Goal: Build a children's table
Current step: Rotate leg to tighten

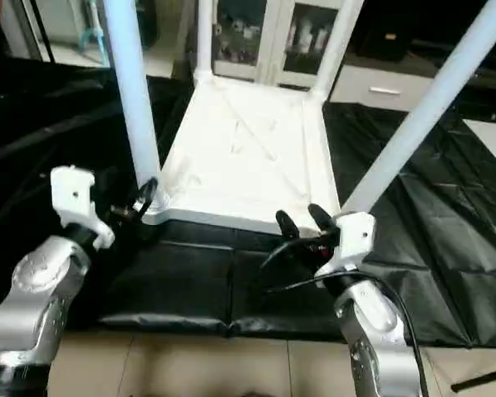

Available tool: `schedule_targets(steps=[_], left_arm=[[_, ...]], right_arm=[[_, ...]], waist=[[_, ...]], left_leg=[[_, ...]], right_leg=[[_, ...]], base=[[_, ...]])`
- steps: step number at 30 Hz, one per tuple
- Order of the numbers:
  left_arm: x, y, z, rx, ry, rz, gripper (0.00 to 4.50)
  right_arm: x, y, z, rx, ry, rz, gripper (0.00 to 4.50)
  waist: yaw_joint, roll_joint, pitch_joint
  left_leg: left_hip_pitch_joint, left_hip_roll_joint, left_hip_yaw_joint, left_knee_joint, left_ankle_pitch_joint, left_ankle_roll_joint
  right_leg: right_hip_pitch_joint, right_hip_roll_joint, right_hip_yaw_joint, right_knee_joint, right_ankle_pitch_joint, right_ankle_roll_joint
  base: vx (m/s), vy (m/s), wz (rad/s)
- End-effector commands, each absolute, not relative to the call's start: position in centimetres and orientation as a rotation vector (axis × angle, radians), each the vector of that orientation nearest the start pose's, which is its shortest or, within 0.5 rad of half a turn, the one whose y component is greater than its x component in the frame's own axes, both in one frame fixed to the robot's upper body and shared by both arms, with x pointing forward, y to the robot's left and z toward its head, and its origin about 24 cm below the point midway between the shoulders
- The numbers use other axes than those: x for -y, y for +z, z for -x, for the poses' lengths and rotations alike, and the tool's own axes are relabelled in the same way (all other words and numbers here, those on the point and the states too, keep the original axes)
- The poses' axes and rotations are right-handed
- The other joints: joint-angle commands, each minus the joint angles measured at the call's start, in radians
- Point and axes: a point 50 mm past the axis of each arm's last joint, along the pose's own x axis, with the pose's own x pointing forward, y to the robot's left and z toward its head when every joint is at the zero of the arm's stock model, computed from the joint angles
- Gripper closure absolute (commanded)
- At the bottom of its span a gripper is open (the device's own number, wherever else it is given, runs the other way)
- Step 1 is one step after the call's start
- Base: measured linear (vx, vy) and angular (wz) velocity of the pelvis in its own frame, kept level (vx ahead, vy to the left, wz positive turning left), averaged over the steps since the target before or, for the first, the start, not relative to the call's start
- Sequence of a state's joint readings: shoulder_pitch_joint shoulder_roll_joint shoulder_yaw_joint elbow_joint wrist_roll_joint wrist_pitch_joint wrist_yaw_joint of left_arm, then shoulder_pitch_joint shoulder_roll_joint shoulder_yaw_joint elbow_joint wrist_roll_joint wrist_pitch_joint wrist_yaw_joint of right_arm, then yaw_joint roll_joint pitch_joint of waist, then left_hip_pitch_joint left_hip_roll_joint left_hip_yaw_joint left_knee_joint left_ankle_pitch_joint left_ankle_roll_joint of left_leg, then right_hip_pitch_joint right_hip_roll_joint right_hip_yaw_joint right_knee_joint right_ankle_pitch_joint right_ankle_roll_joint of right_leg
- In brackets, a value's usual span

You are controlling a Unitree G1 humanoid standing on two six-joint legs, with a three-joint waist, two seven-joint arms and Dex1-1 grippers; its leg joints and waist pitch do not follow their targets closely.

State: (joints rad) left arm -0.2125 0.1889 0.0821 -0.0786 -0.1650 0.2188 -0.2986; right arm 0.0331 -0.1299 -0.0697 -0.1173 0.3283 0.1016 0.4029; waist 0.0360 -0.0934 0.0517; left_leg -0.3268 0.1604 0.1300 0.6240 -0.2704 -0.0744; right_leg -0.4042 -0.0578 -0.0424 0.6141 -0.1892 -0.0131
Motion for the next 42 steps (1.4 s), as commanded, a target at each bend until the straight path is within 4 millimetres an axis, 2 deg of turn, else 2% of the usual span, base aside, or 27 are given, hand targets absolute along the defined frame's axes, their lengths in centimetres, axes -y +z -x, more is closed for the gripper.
schedule_targets(steps=[1,2,4,9,12,13,14,16,17,18,19,22,27,28,36,42], left_arm=[[-16.5,10.4,-29.3,0.076,-0.317,-0.015,0.00],[-16.4,10.5,-29.4,0.078,-0.321,-0.013,0.00],[-16.3,10.5,-29.5,0.079,-0.324,-0.012,0.00],[-16.1,10.8,-30.1,0.078,-0.324,-0.037,0.00],[-16.0,11.4,-30.5,0.096,-0.325,-0.035,0.00],[-15.8,12.3,-30.9,0.121,-0.334,-0.043,0.00],[-15.8,12.3,-30.9,0.121,-0.335,-0.043,0.00],[-15.7,12.8,-31.1,0.131,-0.344,-0.046,0.00],[-15.6,13.0,-31.2,0.137,-0.354,-0.051,0.00],[-15.5,13.2,-31.3,0.143,-0.360,-0.057,0.00],[-15.4,13.3,-31.4,0.146,-0.364,-0.061,0.00],[-15.5,13.9,-31.6,0.153,-0.343,-0.084,0.00],[-15.6,14.7,-31.6,0.164,-0.324,-0.088,0.00],[-15.6,14.8,-31.6,0.165,-0.317,-0.082,0.17],[-16.0,15.5,-31.6,0.159,-0.284,-0.084,0.71],[-16.8,15.4,-31.5,0.123,-0.200,-0.038,1.14]], right_arm=[[17.9,6.6,-24.0,0.100,0.313,-0.192,0.87],[18.0,6.6,-23.9,0.109,0.300,-0.197,0.74],[18.3,6.6,-23.7,0.121,0.275,-0.187,0.50],[19.0,6.6,-23.4,0.152,0.204,-0.165,0.08],[19.0,6.7,-23.4,0.168,0.192,-0.160,0.02],[19.1,7.0,-23.4,0.196,0.174,-0.159,0.02],[19.1,7.0,-23.4,0.197,0.174,-0.159,0.02],[19.2,7.2,-23.3,0.214,0.163,-0.159,0.02],[19.3,7.3,-23.3,0.222,0.155,-0.160,0.02],[19.4,7.4,-23.3,0.229,0.149,-0.159,0.02],[19.4,7.4,-23.3,0.235,0.145,-0.158,0.02],[19.9,7.8,-23.3,0.259,0.095,-0.135,0.02],[20.7,7.9,-23.5,0.257,0.011,-0.108,0.02],[20.7,7.9,-23.6,0.258,0.008,-0.111,0.01],[20.6,8.8,-24.4,0.296,0.004,-0.115,0.00],[20.9,9.1,-25.2,0.297,-0.024,-0.111,0.00]], waist=[[0.001,0.012,-0.050],[0.002,0.013,-0.049],[0.001,0.013,-0.048],[0.002,0.016,-0.049],[0.001,0.017,-0.050],[0.002,0.022,-0.050],[0.000,0.020,-0.051],[0.002,0.025,-0.051],[0.002,0.022,-0.051],[0.003,0.029,-0.051],[0.001,0.025,-0.052],[0.000,0.031,-0.052],[0.001,0.030,-0.051],[0.001,0.031,-0.052],[0.002,0.032,-0.051],[0.002,0.027,-0.052]], left_leg=[[-0.010,0.060,-0.005,-0.082,0.065,0.116],[-0.008,0.059,-0.002,-0.082,0.043,0.109],[-0.011,0.062,-0.001,-0.086,0.018,0.096],[-0.009,0.061,0.007,-0.087,-0.007,0.067],[-0.011,0.060,0.006,-0.088,-0.006,0.061],[-0.010,0.061,0.005,-0.088,-0.001,0.060],[-0.010,0.059,0.007,-0.086,0.002,0.060],[-0.010,0.059,0.006,-0.086,0.011,0.060],[-0.011,0.059,0.006,-0.086,0.016,0.062],[-0.010,0.059,0.005,-0.086,0.019,0.062],[-0.011,0.059,0.006,-0.085,0.026,0.065],[-0.011,0.059,0.006,-0.085,0.025,0.065],[-0.009,0.058,0.007,-0.086,0.009,0.049],[-0.009,0.058,0.007,-0.086,0.002,0.046],[-0.010,0.056,0.007,-0.086,0.007,0.047],[-0.012,0.054,0.009,-0.084,0.025,0.047]], right_leg=[[0.055,-0.081,0.048,-0.050,-0.021,-0.238],[0.052,-0.080,0.048,-0.053,-0.045,-0.234],[0.055,-0.081,0.049,-0.054,-0.067,-0.225],[0.051,-0.076,0.049,-0.055,-0.071,-0.208],[0.053,-0.077,0.049,-0.054,-0.057,-0.204],[0.053,-0.076,0.049,-0.053,-0.045,-0.207],[0.052,-0.075,0.049,-0.053,-0.033,-0.208],[0.054,-0.077,0.048,-0.050,-0.017,-0.213],[0.055,-0.076,0.048,-0.049,-0.009,-0.217],[0.055,-0.076,0.048,-0.048,-0.004,-0.219],[0.056,-0.075,0.048,-0.048,0.007,-0.222],[0.057,-0.075,0.048,-0.048,0.008,-0.227],[0.057,-0.074,0.048,-0.049,-0.005,-0.222],[0.057,-0.074,0.048,-0.048,-0.006,-0.222],[0.057,-0.072,0.047,-0.047,-0.004,-0.216],[0.059,-0.072,0.047,-0.043,0.014,-0.221]], base=[[0.000,0.000,0.00],[0.000,0.000,0.00],[0.000,0.000,0.00],[0.000,0.000,0.00],[0.000,0.000,0.00],[0.000,0.000,0.00],[0.000,0.000,0.00],[0.000,0.000,0.00],[0.000,0.000,0.00],[0.000,0.000,0.00],[0.000,0.000,0.00],[0.000,0.000,0.00],[0.000,0.000,0.00],[0.000,0.000,0.00],[0.000,0.000,0.00],[0.000,0.000,0.00]])
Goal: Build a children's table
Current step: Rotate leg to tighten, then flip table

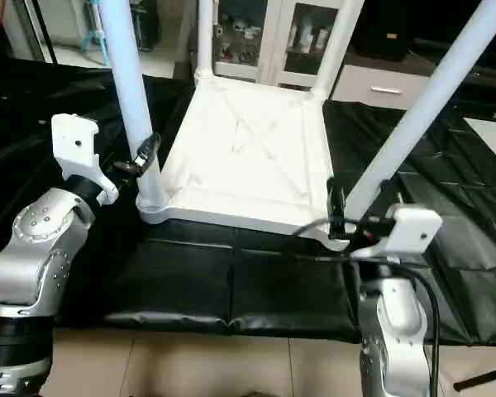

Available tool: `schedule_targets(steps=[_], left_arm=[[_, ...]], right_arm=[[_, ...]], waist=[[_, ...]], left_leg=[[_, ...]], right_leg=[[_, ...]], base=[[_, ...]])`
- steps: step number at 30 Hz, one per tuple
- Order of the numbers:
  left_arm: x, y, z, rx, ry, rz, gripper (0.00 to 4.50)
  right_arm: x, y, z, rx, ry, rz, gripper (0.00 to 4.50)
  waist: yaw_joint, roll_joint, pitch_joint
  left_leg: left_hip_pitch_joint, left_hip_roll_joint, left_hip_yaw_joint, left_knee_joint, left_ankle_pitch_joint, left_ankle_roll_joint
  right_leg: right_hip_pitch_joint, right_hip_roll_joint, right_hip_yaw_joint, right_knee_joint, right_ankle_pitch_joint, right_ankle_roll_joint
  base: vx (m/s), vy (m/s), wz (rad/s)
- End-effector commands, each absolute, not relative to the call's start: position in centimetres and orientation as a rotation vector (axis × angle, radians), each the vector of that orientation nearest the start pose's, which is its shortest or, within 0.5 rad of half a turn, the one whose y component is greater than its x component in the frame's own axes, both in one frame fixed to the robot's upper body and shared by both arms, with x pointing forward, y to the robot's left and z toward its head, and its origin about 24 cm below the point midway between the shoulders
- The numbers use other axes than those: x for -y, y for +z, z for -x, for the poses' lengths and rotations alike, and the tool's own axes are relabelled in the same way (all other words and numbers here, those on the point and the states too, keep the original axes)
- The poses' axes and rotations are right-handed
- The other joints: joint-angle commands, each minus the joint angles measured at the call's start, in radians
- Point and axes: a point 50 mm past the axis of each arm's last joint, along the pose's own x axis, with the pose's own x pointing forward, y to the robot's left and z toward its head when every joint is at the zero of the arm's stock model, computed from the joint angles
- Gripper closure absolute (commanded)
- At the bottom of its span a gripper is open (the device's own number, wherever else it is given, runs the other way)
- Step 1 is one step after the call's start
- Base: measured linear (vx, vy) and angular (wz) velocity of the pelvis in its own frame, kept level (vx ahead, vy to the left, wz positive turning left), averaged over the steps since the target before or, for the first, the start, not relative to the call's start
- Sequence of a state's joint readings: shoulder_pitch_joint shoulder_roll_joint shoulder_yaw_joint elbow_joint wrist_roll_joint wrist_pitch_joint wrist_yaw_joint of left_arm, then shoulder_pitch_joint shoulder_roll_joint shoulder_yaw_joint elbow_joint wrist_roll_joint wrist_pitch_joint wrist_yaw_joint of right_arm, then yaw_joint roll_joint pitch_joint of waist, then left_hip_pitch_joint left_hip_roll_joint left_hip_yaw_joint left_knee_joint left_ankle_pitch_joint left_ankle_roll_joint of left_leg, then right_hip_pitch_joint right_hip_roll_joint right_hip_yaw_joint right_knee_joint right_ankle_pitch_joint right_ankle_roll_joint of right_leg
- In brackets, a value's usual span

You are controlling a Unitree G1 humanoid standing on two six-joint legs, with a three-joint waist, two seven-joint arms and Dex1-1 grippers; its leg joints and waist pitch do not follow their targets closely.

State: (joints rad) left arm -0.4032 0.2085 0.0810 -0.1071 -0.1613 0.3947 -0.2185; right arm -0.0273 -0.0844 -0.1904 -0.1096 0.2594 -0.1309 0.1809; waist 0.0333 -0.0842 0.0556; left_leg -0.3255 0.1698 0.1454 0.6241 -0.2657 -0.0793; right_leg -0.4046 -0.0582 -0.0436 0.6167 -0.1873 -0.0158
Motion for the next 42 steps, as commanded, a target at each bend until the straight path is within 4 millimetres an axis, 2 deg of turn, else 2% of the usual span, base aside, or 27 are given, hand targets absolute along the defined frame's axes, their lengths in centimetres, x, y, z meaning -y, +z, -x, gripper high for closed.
schedule_targets(steps=[1,7,9,11,12,14,15,16,22,25,26,27,28,29,32,35,39,42], left_arm=[[-16.9,15.4,-31.5,0.120,-0.194,-0.030,1.25],[-17.1,15.2,-31.6,0.097,-0.137,0.080,1.77],[-17.1,15.2,-31.6,0.092,-0.123,0.116,1.80],[-17.1,15.2,-31.7,0.083,-0.101,0.169,2.12],[-17.1,15.2,-31.7,0.077,-0.090,0.195,2.19],[-16.9,15.2,-31.8,0.066,-0.080,0.226,2.30],[-16.8,15.1,-31.8,0.061,-0.076,0.232,2.30],[-16.6,15.1,-31.9,0.058,-0.084,0.230,2.46],[-15.6,15.6,-31.9,0.099,-0.211,0.137,2.50],[-15.2,15.7,-31.8,0.101,-0.271,0.087,2.50],[-15.2,15.7,-31.8,0.094,-0.279,0.087,1.97],[-15.2,15.8,-32.0,0.096,-0.300,0.069,1.84],[-15.2,15.8,-32.0,0.096,-0.301,0.059,1.85],[-15.2,15.9,-32.3,0.107,-0.306,0.058,1.67],[-15.1,16.3,-32.9,0.125,-0.325,0.058,1.47],[-15.0,16.5,-33.4,0.139,-0.340,0.051,1.30],[-14.8,17.0,-33.8,0.160,-0.386,0.070,1.13],[-14.6,17.1,-34.0,0.163,-0.435,0.059,1.13]], right_arm=[[20.8,9.1,-25.2,0.298,-0.023,-0.113,0.00],[20.0,8.9,-24.9,0.295,0.014,-0.119,0.00],[19.9,8.9,-24.8,0.295,0.015,-0.121,0.00],[19.7,8.9,-24.8,0.298,0.020,-0.127,0.00],[19.6,9.0,-24.7,0.304,0.030,-0.127,0.00],[19.3,9.2,-24.6,0.314,0.062,-0.127,0.00],[19.1,9.3,-24.5,0.320,0.079,-0.124,0.00],[18.9,9.3,-24.3,0.323,0.101,-0.120,0.00],[19.0,9.1,-24.2,0.315,0.093,-0.120,0.00],[19.0,8.9,-24.1,0.311,0.095,-0.118,0.00],[19.0,8.9,-24.1,0.309,0.098,-0.116,0.00],[19.0,8.8,-24.1,0.306,0.104,-0.117,0.00],[19.0,8.7,-24.1,0.304,0.110,-0.118,0.00],[18.8,8.6,-24.0,0.296,0.138,-0.118,0.00],[17.8,7.9,-23.5,0.244,0.259,-0.126,0.00],[16.9,6.9,-22.9,0.180,0.373,-0.130,0.00],[16.8,6.5,-22.5,0.162,0.389,-0.126,0.00],[17.0,6.6,-22.5,0.167,0.368,-0.127,0.00]], waist=[[0.005,0.019,-0.054],[0.004,0.019,-0.054],[0.004,0.021,-0.053],[0.003,0.020,-0.054],[0.003,0.025,-0.054],[0.003,0.020,-0.054],[0.003,0.022,-0.054],[0.003,0.021,-0.054],[0.007,0.025,-0.053],[0.008,0.025,-0.057],[0.009,0.027,-0.058],[0.009,0.026,-0.058],[0.011,0.025,-0.057],[0.011,0.026,-0.056],[0.015,0.027,-0.054],[0.017,0.027,-0.055],[0.017,0.025,-0.055],[0.016,0.031,-0.053]], left_leg=[[-0.015,0.045,-0.007,-0.085,0.008,0.052],[-0.016,0.044,-0.007,-0.085,-0.018,0.047],[-0.015,0.045,-0.008,-0.086,-0.021,0.048],[-0.016,0.044,-0.008,-0.085,-0.020,0.048],[-0.016,0.044,-0.008,-0.086,-0.019,0.048],[-0.017,0.044,-0.008,-0.084,-0.021,0.054],[-0.018,0.045,-0.009,-0.084,-0.018,0.057],[-0.018,0.044,-0.008,-0.083,-0.013,0.064],[-0.015,0.044,-0.008,-0.083,0.005,0.078],[-0.015,0.044,-0.008,-0.078,0.064,0.089],[-0.014,0.043,-0.008,-0.077,0.076,0.092],[-0.014,0.043,-0.007,-0.075,0.091,0.099],[-0.015,0.043,-0.007,-0.076,0.091,0.105],[-0.015,0.043,-0.007,-0.077,0.077,0.108],[-0.013,0.044,-0.006,-0.079,0.034,0.103],[-0.017,0.046,-0.008,-0.079,0.038,0.102],[-0.018,0.048,-0.009,-0.079,0.040,0.101],[-0.015,0.049,-0.009,-0.083,0.002,0.088]], right_leg=[[0.060,-0.072,0.048,-0.049,-0.007,-0.215],[0.058,-0.072,0.049,-0.054,-0.039,-0.204],[0.057,-0.071,0.048,-0.054,-0.043,-0.201],[0.058,-0.070,0.048,-0.053,-0.035,-0.203],[0.057,-0.070,0.048,-0.053,-0.033,-0.204],[0.060,-0.070,0.048,-0.055,-0.031,-0.202],[0.060,-0.071,0.048,-0.053,-0.030,-0.202],[0.059,-0.071,0.049,-0.055,-0.032,-0.202],[0.055,-0.070,0.049,-0.055,-0.049,-0.199],[0.054,-0.070,0.048,-0.046,0.022,-0.210],[0.054,-0.069,0.047,-0.045,0.035,-0.215],[0.053,-0.069,0.046,-0.043,0.056,-0.223],[0.055,-0.069,0.046,-0.044,0.054,-0.227],[0.055,-0.070,0.046,-0.046,0.037,-0.229],[0.056,-0.071,0.047,-0.051,-0.003,-0.225],[0.060,-0.074,0.048,-0.050,0.002,-0.226],[0.059,-0.077,0.047,-0.052,-0.002,-0.237],[0.056,-0.077,0.047,-0.056,-0.050,-0.233]], base=[[0.000,0.000,0.00],[0.000,0.000,0.00],[0.000,0.000,0.00],[0.000,0.000,0.00],[0.000,0.000,0.00],[0.000,0.000,0.00],[0.000,0.000,0.00],[0.000,0.000,0.00],[0.000,0.000,0.00],[0.000,0.000,0.00],[0.000,0.000,0.00],[0.000,0.000,0.00],[0.000,0.000,0.00],[0.000,0.000,0.00],[0.000,0.000,0.00],[0.000,0.000,0.00],[0.000,0.000,0.00],[0.000,0.000,0.00]])
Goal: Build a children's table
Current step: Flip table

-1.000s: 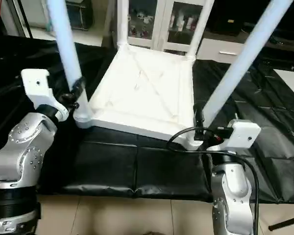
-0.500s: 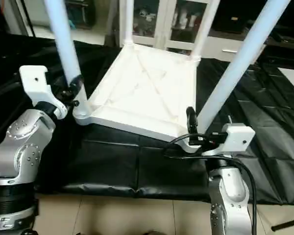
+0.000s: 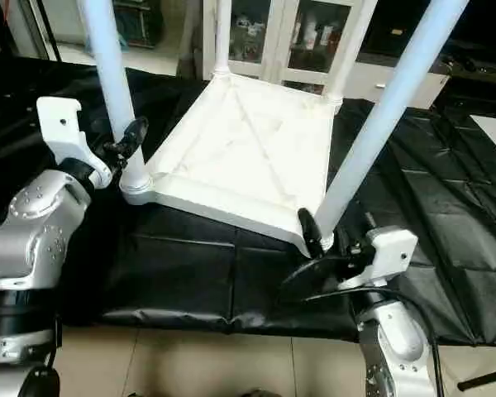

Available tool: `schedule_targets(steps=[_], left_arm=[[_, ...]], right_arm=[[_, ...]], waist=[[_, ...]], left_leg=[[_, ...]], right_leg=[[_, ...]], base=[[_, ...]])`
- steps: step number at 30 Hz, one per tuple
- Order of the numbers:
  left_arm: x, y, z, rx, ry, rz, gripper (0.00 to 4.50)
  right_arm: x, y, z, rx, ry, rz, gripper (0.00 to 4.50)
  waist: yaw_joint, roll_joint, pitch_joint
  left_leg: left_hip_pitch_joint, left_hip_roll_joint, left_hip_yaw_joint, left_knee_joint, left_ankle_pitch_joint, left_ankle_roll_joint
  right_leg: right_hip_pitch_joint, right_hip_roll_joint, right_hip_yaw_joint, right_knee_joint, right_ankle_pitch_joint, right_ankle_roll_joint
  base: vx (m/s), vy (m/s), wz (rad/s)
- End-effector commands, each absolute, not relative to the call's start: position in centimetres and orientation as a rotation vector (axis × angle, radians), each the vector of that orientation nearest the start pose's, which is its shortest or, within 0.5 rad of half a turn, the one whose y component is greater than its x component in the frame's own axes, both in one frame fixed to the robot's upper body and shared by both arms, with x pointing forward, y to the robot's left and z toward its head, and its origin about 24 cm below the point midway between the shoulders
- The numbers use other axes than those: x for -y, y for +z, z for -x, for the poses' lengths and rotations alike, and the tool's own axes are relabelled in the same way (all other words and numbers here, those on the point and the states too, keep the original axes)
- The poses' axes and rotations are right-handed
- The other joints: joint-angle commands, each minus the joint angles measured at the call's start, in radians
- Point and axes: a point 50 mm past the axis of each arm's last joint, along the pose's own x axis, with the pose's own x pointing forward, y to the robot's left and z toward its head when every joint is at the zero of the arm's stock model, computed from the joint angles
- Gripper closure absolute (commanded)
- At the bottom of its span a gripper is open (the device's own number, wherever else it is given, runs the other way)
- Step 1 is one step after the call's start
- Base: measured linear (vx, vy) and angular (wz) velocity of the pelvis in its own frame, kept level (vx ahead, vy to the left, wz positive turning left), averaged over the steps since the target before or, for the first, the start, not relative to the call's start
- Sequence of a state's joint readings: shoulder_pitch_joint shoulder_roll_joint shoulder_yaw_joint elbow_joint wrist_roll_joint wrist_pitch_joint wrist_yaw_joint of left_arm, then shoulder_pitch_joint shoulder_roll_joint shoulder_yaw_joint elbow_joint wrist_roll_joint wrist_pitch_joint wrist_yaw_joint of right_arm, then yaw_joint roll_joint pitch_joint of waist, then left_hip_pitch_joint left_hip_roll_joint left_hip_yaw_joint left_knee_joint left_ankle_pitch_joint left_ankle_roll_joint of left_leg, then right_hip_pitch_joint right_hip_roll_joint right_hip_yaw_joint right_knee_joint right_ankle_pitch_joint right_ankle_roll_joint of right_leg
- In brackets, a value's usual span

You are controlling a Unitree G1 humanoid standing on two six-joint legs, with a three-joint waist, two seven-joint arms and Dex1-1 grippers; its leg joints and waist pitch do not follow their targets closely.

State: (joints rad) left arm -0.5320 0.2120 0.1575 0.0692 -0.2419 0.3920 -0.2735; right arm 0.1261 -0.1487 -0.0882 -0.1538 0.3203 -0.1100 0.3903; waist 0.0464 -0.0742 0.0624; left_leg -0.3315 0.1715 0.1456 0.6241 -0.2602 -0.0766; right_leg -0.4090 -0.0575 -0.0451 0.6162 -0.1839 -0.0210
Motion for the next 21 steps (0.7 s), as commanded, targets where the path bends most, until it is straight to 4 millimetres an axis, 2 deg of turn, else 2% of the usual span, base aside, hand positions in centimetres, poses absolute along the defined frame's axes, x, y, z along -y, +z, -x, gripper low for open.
schedule_targets(steps=[1,8,12,17,18,20,21], left_arm=[[-14.5,17.0,-34.2,0.157,-0.443,0.048,1.13],[-14.5,16.8,-35.6,0.144,-0.421,0.028,1.13],[-13.8,16.7,-35.6,0.145,-0.491,0.059,1.46],[-12.7,16.5,-34.3,0.156,-0.668,0.087,1.87],[-12.4,16.4,-33.9,0.150,-0.718,0.086,1.88],[-12.2,16.0,-32.9,0.138,-0.808,0.069,2.02],[-12.3,15.9,-32.7,0.134,-0.816,0.064,2.16]], right_arm=[[17.1,6.6,-22.5,0.169,0.365,-0.126,0.00],[17.3,6.4,-22.3,0.154,0.372,-0.115,0.00],[17.2,6.3,-22.3,0.148,0.378,-0.109,0.00],[17.1,6.5,-22.5,0.152,0.382,-0.105,0.00],[17.1,6.5,-22.5,0.152,0.382,-0.104,0.00],[17.2,6.5,-22.5,0.153,0.380,-0.101,0.00],[17.3,6.5,-22.5,0.153,0.380,-0.100,0.00]], waist=[[0.003,0.021,-0.059],[0.012,0.021,-0.059],[0.016,0.020,-0.061],[0.030,0.020,-0.062],[0.033,0.021,-0.062],[0.033,0.014,-0.060],[0.034,0.018,-0.060]], left_leg=[[-0.009,0.047,-0.008,-0.084,-0.017,0.079],[-0.008,0.048,-0.009,-0.087,-0.045,0.055],[-0.009,0.048,-0.008,-0.086,-0.011,0.058],[-0.004,0.053,-0.005,-0.085,0.006,0.069],[-0.004,0.053,-0.004,-0.085,0.008,0.069],[-0.011,0.053,-0.003,-0.088,0.003,0.065],[-0.009,0.053,-0.003,-0.088,-0.005,0.059]], right_leg=[[0.060,-0.077,0.049,-0.058,-0.066,-0.224],[0.059,-0.078,0.049,-0.060,-0.077,-0.208],[0.060,-0.080,0.049,-0.054,-0.033,-0.221],[0.056,-0.082,0.048,-0.049,-0.009,-0.244],[0.056,-0.082,0.048,-0.048,-0.004,-0.245],[0.062,-0.082,0.049,-0.049,-0.016,-0.240],[0.060,-0.083,0.049,-0.048,-0.030,-0.236]], base=[[0.000,0.000,0.00],[0.000,0.000,0.00],[0.000,0.000,0.00],[0.000,0.000,0.00],[0.000,0.000,0.00],[0.000,0.000,0.00],[0.000,0.000,0.00]])
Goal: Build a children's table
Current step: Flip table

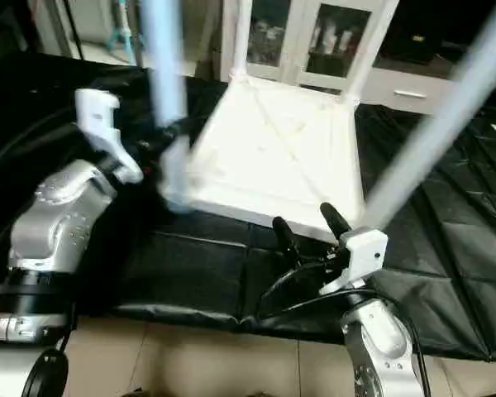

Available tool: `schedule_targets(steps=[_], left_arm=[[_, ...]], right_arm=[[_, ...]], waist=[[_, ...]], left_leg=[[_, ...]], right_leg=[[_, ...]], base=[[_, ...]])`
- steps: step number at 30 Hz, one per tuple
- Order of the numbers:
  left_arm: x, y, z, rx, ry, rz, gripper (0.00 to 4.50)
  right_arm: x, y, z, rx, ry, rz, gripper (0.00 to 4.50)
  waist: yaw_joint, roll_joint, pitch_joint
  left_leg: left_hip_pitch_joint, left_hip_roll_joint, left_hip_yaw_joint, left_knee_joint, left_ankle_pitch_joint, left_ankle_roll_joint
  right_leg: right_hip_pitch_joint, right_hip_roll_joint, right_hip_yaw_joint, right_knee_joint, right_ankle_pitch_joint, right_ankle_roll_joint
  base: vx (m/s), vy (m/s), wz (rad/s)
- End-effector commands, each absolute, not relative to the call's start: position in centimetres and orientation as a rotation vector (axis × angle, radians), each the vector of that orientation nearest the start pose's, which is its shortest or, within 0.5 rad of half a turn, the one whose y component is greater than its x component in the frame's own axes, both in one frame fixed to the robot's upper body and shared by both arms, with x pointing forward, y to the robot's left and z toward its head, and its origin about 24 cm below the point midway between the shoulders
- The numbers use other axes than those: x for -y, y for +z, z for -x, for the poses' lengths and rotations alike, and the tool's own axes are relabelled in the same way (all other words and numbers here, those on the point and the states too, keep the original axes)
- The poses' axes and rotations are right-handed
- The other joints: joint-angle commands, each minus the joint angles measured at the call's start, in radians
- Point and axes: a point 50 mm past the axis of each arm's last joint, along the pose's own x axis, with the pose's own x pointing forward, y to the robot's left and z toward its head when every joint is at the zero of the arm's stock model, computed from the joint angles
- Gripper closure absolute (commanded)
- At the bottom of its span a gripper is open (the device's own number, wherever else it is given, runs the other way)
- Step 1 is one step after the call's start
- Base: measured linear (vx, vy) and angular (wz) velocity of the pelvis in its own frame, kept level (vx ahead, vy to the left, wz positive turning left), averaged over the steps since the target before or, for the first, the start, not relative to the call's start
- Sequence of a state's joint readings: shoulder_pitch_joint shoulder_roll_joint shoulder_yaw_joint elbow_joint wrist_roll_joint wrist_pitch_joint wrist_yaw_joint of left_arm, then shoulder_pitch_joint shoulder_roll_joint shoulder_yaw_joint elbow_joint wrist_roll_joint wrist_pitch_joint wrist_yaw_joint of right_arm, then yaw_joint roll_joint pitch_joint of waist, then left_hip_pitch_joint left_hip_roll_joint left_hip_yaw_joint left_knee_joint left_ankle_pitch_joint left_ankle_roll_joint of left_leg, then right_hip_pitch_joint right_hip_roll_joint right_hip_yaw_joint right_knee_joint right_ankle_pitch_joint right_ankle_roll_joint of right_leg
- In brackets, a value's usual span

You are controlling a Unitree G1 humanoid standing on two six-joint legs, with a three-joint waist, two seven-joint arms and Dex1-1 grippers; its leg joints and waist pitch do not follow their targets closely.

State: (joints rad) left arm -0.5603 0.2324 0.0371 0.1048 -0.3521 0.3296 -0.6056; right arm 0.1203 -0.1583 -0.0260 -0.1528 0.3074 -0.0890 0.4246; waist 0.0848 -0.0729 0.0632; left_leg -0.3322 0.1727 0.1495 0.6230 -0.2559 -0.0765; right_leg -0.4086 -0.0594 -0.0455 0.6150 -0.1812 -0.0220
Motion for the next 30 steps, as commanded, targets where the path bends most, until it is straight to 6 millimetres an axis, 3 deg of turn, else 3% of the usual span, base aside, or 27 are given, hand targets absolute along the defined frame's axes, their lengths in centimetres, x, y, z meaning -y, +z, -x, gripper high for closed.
schedule_targets(steps=[1,3,5,7,10,17,24,25,30], left_arm=[[-12.4,15.7,-32.2,0.122,-0.837,0.051,2.16],[-12.4,15.7,-32.2,0.122,-0.837,0.051,2.30],[-12.8,15.4,-31.8,0.111,-0.813,0.029,2.37],[-13.0,15.3,-32.2,0.103,-0.746,0.032,2.37],[-13.1,15.3,-32.3,0.100,-0.732,0.032,1.92],[-10.5,16.1,-32.3,0.122,-0.687,0.056,1.45],[-8.9,15.8,-32.3,0.117,-0.692,0.011,1.45],[-8.8,15.7,-32.6,0.112,-0.665,-0.012,1.45],[-9.7,15.7,-33.3,0.104,-0.548,-0.016,2.02]], right_arm=[[17.3,6.5,-22.6,0.153,0.378,-0.098,0.00],[17.3,6.5,-22.6,0.153,0.378,-0.098,0.00],[17.3,6.6,-22.7,0.154,0.378,-0.095,0.00],[17.1,6.6,-22.9,0.155,0.387,-0.096,0.00],[17.1,6.6,-23.0,0.155,0.390,-0.096,0.00],[17.2,6.6,-23.1,0.149,0.393,-0.086,0.00],[17.1,6.7,-23.1,0.140,0.396,-0.078,0.00],[17.2,6.5,-23.1,0.129,0.394,-0.077,0.00],[17.3,6.0,-23.4,0.077,0.368,-0.111,0.00]], waist=[[-0.006,0.014,-0.061],[-0.009,0.016,-0.057],[-0.011,0.006,-0.057],[-0.016,0.010,-0.057],[-0.024,0.009,-0.057],[-0.028,0.003,-0.058],[-0.028,0.003,-0.060],[-0.028,0.008,-0.059],[-0.029,0.006,-0.061]], left_leg=[[-0.008,0.053,-0.006,-0.088,-0.018,0.053],[-0.007,0.051,-0.004,-0.089,-0.040,0.049],[-0.009,0.053,-0.005,-0.091,-0.074,0.037],[-0.011,0.050,-0.005,-0.091,-0.072,0.029],[-0.014,0.049,-0.007,-0.091,-0.066,0.030],[-0.016,0.048,-0.005,-0.085,-0.035,0.054],[-0.016,0.048,-0.006,-0.085,-0.033,0.061],[-0.016,0.048,-0.007,-0.085,-0.031,0.061],[-0.017,0.047,-0.007,-0.083,-0.030,0.061]], right_leg=[[0.061,-0.082,0.050,-0.047,-0.044,-0.231],[0.058,-0.078,0.051,-0.054,-0.077,-0.219],[0.061,-0.081,0.051,-0.059,-0.130,-0.202],[0.059,-0.079,0.051,-0.060,-0.145,-0.188],[0.060,-0.077,0.051,-0.061,-0.145,-0.179],[0.061,-0.076,0.051,-0.060,-0.117,-0.183],[0.060,-0.074,0.050,-0.063,-0.128,-0.169],[0.060,-0.075,0.050,-0.062,-0.126,-0.170],[0.061,-0.074,0.050,-0.062,-0.114,-0.174]], base=[[0.000,0.000,0.00],[0.000,0.000,0.00],[0.000,0.000,0.00],[0.000,0.000,0.00],[0.000,0.000,0.00],[0.000,0.000,0.00],[0.000,0.000,0.00],[0.000,0.000,0.00],[0.000,0.000,0.00]])
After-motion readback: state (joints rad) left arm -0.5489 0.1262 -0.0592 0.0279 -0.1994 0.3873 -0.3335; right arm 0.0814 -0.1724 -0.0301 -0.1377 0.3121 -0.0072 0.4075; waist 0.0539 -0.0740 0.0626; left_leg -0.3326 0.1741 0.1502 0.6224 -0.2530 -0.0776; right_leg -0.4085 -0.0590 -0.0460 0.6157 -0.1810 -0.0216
